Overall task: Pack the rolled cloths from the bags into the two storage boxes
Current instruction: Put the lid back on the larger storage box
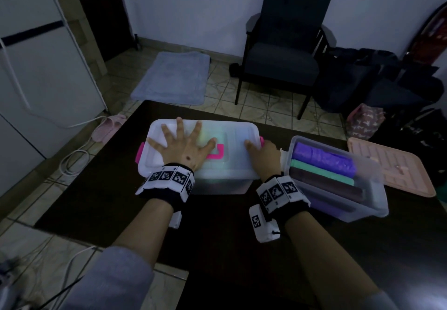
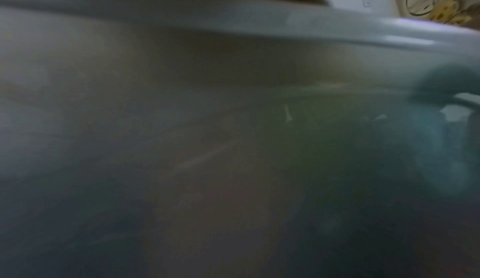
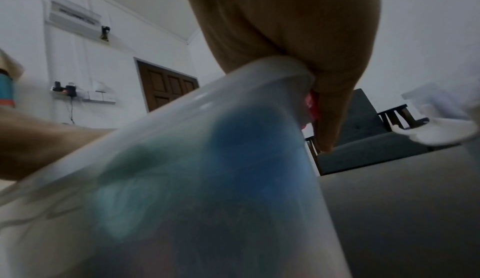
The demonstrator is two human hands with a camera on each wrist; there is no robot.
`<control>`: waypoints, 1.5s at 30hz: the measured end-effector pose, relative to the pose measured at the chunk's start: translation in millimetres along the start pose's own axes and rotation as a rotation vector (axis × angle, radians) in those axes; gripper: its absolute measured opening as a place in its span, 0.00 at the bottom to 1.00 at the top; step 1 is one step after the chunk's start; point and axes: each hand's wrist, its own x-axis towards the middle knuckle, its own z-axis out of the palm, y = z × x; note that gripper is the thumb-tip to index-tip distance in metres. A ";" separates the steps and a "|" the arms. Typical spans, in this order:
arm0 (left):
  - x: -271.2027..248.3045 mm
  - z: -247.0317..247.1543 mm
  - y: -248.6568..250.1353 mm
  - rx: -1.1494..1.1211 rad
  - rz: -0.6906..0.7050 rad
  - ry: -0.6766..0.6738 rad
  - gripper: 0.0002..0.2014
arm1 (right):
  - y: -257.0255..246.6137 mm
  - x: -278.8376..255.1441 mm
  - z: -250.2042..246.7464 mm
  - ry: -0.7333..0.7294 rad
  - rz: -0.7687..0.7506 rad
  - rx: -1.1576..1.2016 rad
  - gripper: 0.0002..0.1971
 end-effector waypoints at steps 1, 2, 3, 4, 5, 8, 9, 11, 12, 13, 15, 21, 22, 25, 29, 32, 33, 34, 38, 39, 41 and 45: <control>-0.5 -0.1 0.1 0.003 -0.003 -0.002 0.37 | -1.9 -1.3 0.9 -0.009 -0.005 -0.020 0.27; -0.8 -0.8 0.2 0.008 -0.006 -0.007 0.37 | -3.8 -2.2 2.2 -0.012 -0.014 -0.037 0.26; -0.5 -1.1 0.2 0.014 -0.008 -0.010 0.37 | -4.8 -2.2 3.2 -0.010 -0.020 -0.052 0.25; -0.2 -1.6 0.4 0.018 -0.009 -0.013 0.37 | -5.4 -2.6 3.9 -0.003 -0.035 -0.073 0.24; 0.0 -1.9 0.6 0.020 -0.009 -0.015 0.37 | -5.8 -3.2 4.6 0.011 -0.060 -0.096 0.23; -0.5 -3.3 1.1 0.027 -0.006 -0.019 0.37 | -5.7 -5.4 6.3 0.050 -0.112 -0.130 0.22; -1.5 -3.7 1.4 0.029 -0.004 -0.024 0.37 | -5.1 -6.3 6.8 0.051 -0.117 -0.132 0.22; -2.8 -3.8 1.6 0.030 0.002 -0.019 0.36 | -3.4 -5.8 7.5 0.044 -0.140 -0.136 0.24; -3.6 -3.6 1.0 0.031 0.005 -0.013 0.36 | -2.1 -5.8 7.8 0.020 -0.164 -0.146 0.26; -4.0 -3.1 0.5 0.029 0.008 -0.009 0.36 | -0.6 -5.2 7.5 -0.018 -0.201 -0.181 0.28; -4.4 -2.7 -0.2 0.026 0.014 -0.013 0.35 | 2.1 -2.2 4.5 -0.089 -0.288 -0.325 0.28; -1.9 -26.5 -16.0 -0.189 -0.050 0.142 0.29 | -13.4 -0.2 0.0 -0.051 -0.424 -0.714 0.27; -3.1 -31.0 -23.8 -0.243 -0.088 0.226 0.27 | -19.7 -3.7 4.4 -0.073 -0.443 -0.710 0.28; -8.6 -37.0 -50.5 -0.321 -0.260 0.292 0.28 | -41.2 -16.6 27.1 -0.193 -0.486 -0.702 0.30; -15.0 -32.3 -75.0 -0.653 -0.512 0.080 0.41 | -62.3 -29.1 61.6 -0.268 -0.487 -0.726 0.33; -15.7 -27.6 -78.6 -0.922 -0.677 -0.019 0.46 | -67.0 -32.0 73.3 -0.249 -0.447 -0.750 0.36; -15.3 -26.6 -77.7 -0.985 -0.719 -0.043 0.45 | -66.5 -31.5 75.0 -0.240 -0.442 -0.761 0.37; -14.9 -25.5 -76.4 -1.040 -0.751 -0.057 0.44 | -66.2 -30.9 75.7 -0.233 -0.440 -0.764 0.38; -13.7 -24.4 -73.8 -1.122 -0.786 -0.033 0.43 | -68.4 -29.6 77.0 -0.207 -0.422 -0.766 0.39; -13.8 -25.0 -73.7 -1.119 -0.783 -0.023 0.42 | -70.1 -29.3 77.3 -0.198 -0.417 -0.787 0.39; -13.2 -25.3 -74.0 -1.132 -0.770 0.002 0.39 | -72.9 -28.1 76.1 -0.178 -0.419 -0.832 0.40; -7.5 -27.3 -72.7 -1.159 -0.740 0.096 0.33 | -74.7 -19.8 73.4 -0.220 -0.417 -0.833 0.42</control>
